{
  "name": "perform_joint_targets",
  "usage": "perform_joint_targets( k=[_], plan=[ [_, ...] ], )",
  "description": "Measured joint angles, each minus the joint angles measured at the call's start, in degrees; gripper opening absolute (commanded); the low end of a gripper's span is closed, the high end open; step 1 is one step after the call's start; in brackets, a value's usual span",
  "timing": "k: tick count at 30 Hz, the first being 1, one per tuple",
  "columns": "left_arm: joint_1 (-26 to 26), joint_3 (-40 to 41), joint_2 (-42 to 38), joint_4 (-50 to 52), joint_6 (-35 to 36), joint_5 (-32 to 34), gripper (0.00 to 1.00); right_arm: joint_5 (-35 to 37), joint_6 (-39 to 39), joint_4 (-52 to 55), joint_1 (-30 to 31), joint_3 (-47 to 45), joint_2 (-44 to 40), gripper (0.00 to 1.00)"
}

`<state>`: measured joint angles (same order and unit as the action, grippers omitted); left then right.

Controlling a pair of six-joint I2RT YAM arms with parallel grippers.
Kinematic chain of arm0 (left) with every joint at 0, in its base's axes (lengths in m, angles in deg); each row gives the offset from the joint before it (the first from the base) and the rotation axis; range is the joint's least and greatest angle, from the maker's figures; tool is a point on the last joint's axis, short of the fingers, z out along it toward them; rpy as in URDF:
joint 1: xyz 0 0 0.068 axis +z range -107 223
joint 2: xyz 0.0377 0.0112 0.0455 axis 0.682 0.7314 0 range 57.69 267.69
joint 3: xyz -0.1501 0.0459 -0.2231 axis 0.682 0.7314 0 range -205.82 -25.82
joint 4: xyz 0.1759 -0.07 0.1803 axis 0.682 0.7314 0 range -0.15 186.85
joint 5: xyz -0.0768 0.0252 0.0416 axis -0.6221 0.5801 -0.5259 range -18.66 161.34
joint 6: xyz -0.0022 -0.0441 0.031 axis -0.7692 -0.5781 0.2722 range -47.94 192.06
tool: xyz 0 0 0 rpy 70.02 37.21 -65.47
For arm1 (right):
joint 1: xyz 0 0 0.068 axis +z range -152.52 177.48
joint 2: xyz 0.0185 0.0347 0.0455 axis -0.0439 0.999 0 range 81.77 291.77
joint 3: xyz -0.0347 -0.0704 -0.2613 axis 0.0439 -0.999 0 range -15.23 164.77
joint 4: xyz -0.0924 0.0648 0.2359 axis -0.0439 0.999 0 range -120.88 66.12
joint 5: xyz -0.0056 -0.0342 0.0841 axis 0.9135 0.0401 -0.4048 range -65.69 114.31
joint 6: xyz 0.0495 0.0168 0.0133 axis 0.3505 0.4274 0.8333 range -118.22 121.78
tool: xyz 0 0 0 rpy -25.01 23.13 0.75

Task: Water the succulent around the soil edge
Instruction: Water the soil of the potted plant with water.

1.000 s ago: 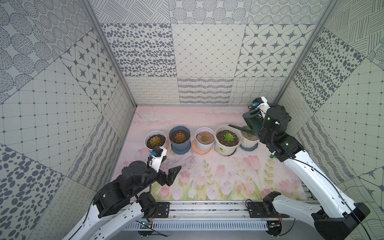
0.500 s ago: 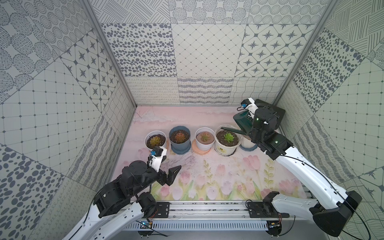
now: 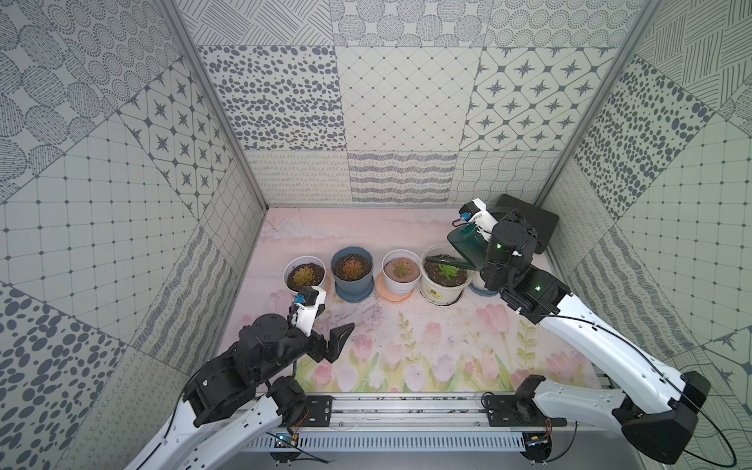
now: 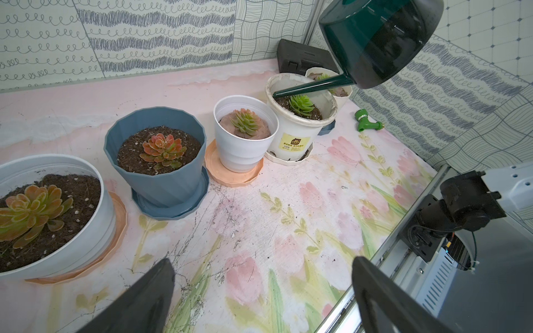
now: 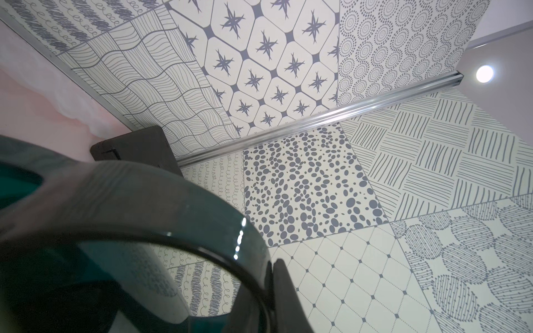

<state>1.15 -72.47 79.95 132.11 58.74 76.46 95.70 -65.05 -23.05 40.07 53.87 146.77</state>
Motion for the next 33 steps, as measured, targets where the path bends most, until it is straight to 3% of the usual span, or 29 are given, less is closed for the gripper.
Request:
perform_joint_targets(
  k=[21,33],
  plan=[
    [0.5,0.0,0.09,0.0,-0.02,-0.04,0.99,8.13,-4.15,0.59,7.89,-1.79,-4.76,0.0],
    [0.68,0.0,-0.04,0.0,-0.02,-0.07,0.99,11.08,-6.56,1.84,8.9,-3.41,-7.54,0.0]
  ],
)
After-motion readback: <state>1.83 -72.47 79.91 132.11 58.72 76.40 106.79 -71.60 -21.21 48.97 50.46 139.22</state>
